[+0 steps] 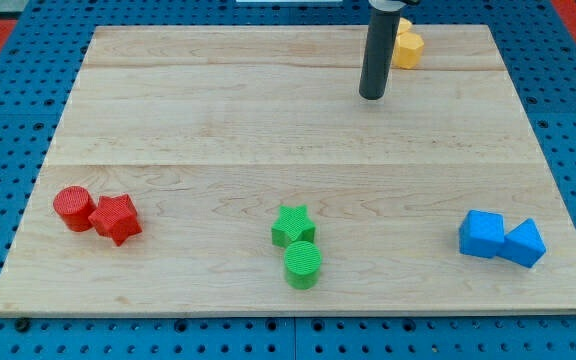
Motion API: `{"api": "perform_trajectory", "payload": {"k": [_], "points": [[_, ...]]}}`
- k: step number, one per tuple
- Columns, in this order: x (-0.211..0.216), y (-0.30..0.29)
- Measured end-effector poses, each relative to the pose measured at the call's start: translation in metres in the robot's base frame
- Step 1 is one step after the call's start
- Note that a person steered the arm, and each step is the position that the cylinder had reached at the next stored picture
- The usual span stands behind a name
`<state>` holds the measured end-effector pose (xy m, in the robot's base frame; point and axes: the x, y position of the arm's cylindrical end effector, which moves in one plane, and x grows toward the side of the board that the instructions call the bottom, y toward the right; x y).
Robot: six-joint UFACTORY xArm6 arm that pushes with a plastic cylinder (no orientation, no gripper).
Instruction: Move your arm to the centre of the board
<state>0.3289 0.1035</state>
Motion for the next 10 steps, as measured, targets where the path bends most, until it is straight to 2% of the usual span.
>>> {"api": "perform_trajectory", "payload": {"k": [9, 10], "points": [[-0.010, -0.004], [0.009, 0.019]]}}
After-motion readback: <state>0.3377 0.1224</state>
